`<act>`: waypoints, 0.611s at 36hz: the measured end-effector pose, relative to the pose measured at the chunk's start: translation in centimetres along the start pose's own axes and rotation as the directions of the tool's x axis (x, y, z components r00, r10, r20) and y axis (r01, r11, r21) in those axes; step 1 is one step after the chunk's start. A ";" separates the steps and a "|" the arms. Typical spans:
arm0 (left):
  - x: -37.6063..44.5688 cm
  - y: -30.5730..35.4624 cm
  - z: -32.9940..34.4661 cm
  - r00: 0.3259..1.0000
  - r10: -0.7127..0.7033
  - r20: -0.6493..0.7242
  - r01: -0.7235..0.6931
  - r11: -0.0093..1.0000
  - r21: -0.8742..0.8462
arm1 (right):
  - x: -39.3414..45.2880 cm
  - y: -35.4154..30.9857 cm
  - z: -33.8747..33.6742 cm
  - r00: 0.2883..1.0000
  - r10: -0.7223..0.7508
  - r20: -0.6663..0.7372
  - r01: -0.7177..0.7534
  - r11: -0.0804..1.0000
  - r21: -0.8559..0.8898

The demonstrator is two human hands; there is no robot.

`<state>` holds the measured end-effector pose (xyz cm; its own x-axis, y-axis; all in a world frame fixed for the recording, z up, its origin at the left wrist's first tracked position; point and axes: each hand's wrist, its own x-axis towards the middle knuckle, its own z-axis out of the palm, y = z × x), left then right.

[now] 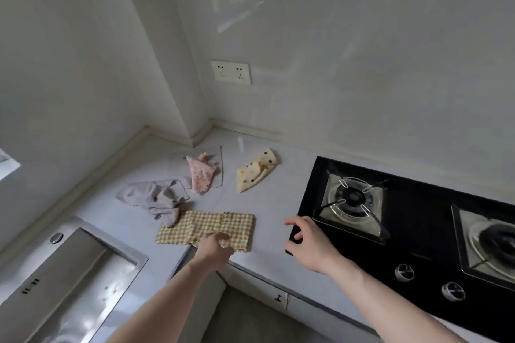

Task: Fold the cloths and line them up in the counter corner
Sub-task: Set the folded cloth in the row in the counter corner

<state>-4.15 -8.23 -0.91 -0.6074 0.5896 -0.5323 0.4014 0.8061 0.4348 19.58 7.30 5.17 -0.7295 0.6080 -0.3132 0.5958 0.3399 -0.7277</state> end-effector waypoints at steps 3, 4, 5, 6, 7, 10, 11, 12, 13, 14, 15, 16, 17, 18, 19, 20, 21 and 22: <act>2.3 -1.0 -0.6 0.997 -0.006 0.081 0.003 0.999 0.045 | 0.3 -1.4 1.6 0.997 0.056 -0.048 -0.056 0.998 -0.005; 2.9 -1.3 -0.8 0.994 -0.003 0.105 -0.003 0.998 0.056 | 0.4 -1.9 2.2 0.996 0.068 -0.060 -0.068 0.998 -0.012; 3.5 -1.5 -1.1 0.992 -0.006 0.127 -0.002 0.998 0.062 | 0.5 -2.3 2.7 0.994 0.079 -0.076 -0.080 0.997 -0.014; 4.1 -1.8 -1.2 0.990 0.001 0.141 -0.010 0.998 0.066 | 0.5 -2.7 3.1 0.992 0.092 -0.091 -0.093 0.996 -0.009; 4.5 -2.2 -1.3 0.987 0.004 0.158 -0.016 0.997 0.070 | 0.5 -3.1 3.6 0.989 0.105 -0.108 -0.106 0.994 -0.001; 5.9 -3.4 -1.1 0.976 0.016 0.218 -0.031 0.997 0.068 | 0.1 -4.3 5.0 0.978 0.145 -0.147 -0.143 0.989 0.024; 6.0 -3.6 -1.1 0.973 0.025 0.229 -0.039 0.998 0.056 | -0.1 -4.7 5.4 0.975 0.158 -0.155 -0.155 0.987 0.033; 5.9 -3.6 -1.2 0.973 0.047 0.224 -0.056 0.998 0.036 | -0.3 -5.1 5.8 0.972 0.168 -0.162 -0.164 0.986 0.042; 5.7 -3.6 -1.3 0.975 0.070 0.209 -0.075 0.997 0.015 | -0.6 -5.4 6.2 0.970 0.174 -0.169 -0.168 0.985 0.047; 5.4 -3.5 -1.4 0.979 0.097 0.180 -0.098 0.995 -0.002 | -0.8 -5.7 6.4 0.968 0.177 -0.176 -0.171 0.984 0.050; 5.2 -3.4 -1.7 0.982 0.126 0.143 -0.126 0.992 -0.011 | -1.0 -6.0 6.6 0.966 0.181 -0.182 -0.175 0.983 0.052; 5.0 -3.4 -2.0 0.983 0.155 0.102 -0.154 0.988 -0.011 | -1.2 -6.2 6.7 0.964 0.187 -0.189 -0.180 0.982 0.055; 4.7 -3.3 -2.4 0.981 0.183 0.064 -0.183 0.983 -0.003 | -1.4 -6.3 6.8 0.961 0.194 -0.196 -0.186 0.981 0.061; 4.2 -3.3 -2.9 0.975 0.219 0.030 -0.219 0.976 0.013 | -1.6 -6.5 6.9 0.958 0.201 -0.205 -0.190 0.979 0.070; 3.8 -3.2 -3.4 0.966 0.259 0.005 -0.259 0.965 0.040 | -1.8 -6.7 7.0 0.955 0.205 -0.215 -0.192 0.978 0.083; 3.4 -3.3 -3.9 0.954 0.298 -0.011 -0.297 0.952 0.069 | -2.0 -7.0 7.1 0.952 0.207 -0.226 -0.190 0.977 0.097; 3.0 -3.2 -4.4 0.942 0.336 -0.024 -0.332 0.938 0.097 | -2.2 -7.3 7.2 0.949 0.208 -0.237 -0.186 0.976 0.109; 2.7 -3.1 -5.0 0.925 0.378 -0.038 -0.371 0.921 0.114 | -2.4 -7.6 7.3 0.947 0.207 -0.247 -0.182 0.976 0.121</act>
<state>-10.41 -9.41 -0.05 -0.4362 0.8480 -0.3010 0.6734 0.5295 0.5159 14.39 -2.00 6.99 -0.4842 0.8231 -0.2966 0.6733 0.1341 -0.7271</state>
